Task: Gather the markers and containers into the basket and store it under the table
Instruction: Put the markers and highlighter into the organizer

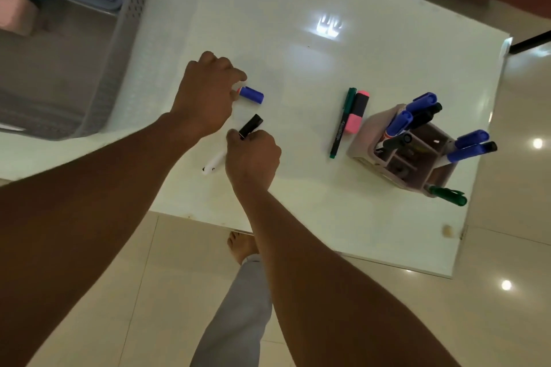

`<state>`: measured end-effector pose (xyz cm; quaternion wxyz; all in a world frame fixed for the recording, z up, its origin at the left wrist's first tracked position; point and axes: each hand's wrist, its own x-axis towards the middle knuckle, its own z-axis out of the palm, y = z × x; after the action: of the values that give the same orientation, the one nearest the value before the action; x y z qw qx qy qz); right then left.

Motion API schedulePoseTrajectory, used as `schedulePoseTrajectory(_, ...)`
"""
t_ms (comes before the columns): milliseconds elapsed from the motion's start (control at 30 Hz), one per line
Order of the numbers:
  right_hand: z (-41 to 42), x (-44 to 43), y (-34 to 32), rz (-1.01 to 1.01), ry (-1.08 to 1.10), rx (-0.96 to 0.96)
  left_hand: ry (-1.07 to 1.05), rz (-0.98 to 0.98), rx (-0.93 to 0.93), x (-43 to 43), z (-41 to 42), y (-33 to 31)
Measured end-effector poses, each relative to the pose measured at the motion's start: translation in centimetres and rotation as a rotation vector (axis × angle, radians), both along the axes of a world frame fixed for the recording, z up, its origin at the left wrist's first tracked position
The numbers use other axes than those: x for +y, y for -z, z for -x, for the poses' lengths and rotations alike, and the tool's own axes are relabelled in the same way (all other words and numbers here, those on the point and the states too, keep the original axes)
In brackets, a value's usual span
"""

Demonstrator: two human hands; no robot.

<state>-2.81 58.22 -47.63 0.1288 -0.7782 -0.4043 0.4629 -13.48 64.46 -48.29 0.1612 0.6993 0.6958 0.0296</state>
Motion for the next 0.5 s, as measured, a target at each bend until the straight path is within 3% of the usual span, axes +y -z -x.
schedulePoseTrajectory(100, -2.3, -0.2, -0.8, -0.044, 0.078, 0.082, -0.013, -0.007, -0.003, -0.6, -1.3, -0.2)
schedulePoseTrajectory(233, -6.7, -0.4, -3.6, -0.199, 0.108, 0.211, -0.197, -0.104, -0.32, -3.1, -5.3, -2.6)
schedulePoseTrajectory(367, -13.9, -0.1, -10.0, -0.47, 0.012, 0.224, -0.381, -0.203, -0.644, -6.1, -12.9, -8.5)
schedulePoseTrajectory(500, -21.8, 0.2, -18.4, -0.837, -0.066, 0.094, -0.476, -0.269, -0.83, -8.1, -20.3, -14.4)
